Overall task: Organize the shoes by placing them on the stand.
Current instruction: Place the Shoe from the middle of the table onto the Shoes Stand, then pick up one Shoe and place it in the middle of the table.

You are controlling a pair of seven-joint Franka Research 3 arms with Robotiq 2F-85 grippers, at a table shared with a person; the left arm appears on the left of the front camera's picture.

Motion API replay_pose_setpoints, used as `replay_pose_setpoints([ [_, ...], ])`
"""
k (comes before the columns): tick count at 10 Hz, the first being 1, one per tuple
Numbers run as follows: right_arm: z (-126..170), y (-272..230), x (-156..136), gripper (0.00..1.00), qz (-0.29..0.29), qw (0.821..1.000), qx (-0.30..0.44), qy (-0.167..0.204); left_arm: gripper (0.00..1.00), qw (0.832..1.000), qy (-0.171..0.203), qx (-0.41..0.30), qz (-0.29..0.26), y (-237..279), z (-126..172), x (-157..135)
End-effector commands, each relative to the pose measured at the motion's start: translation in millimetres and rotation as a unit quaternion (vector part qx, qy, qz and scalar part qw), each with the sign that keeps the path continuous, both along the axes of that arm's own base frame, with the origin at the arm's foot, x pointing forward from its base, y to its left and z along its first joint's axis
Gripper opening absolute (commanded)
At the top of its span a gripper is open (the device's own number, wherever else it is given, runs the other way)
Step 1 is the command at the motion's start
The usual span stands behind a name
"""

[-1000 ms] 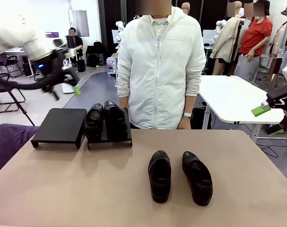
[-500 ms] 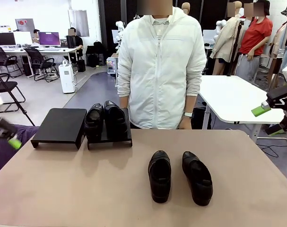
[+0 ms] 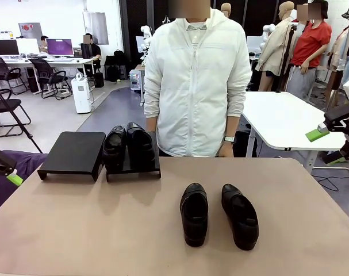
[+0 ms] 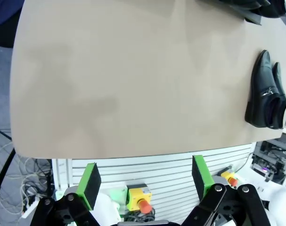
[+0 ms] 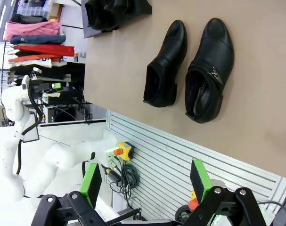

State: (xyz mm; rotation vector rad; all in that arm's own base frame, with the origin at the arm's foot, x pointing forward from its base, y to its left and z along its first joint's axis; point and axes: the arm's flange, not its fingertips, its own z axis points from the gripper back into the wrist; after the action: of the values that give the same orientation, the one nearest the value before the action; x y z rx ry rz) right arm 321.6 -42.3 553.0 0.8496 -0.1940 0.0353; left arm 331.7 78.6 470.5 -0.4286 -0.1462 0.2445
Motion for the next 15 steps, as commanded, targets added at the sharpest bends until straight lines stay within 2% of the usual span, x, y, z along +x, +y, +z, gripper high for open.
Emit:
replay_pose_setpoints([
  [1,1,-3,0,1.0,0.008,1.0,0.0,-0.006,1.0,1.0,0.002,0.01,0.007,0,2,-1],
  [11,0,0,0,1.0,0.0,1.0,0.0,0.0,1.0,1.0,0.002,0.01,0.007,0,2,-1],
  [13,11,68,25,1.0,0.043,0.988,-0.143,-0.034,1.0,1.0,0.002,0.01,0.007,0,2,-1],
  [14,10,113,39,1.0,0.096,0.979,-0.178,-0.041,1.0,1.0,0.002,0.01,0.007,0,2,-1],
  [15,-2,163,50,1.0,0.139,0.962,-0.236,-0.022,1.0,1.0,0.002,0.01,0.007,0,2,-1],
])
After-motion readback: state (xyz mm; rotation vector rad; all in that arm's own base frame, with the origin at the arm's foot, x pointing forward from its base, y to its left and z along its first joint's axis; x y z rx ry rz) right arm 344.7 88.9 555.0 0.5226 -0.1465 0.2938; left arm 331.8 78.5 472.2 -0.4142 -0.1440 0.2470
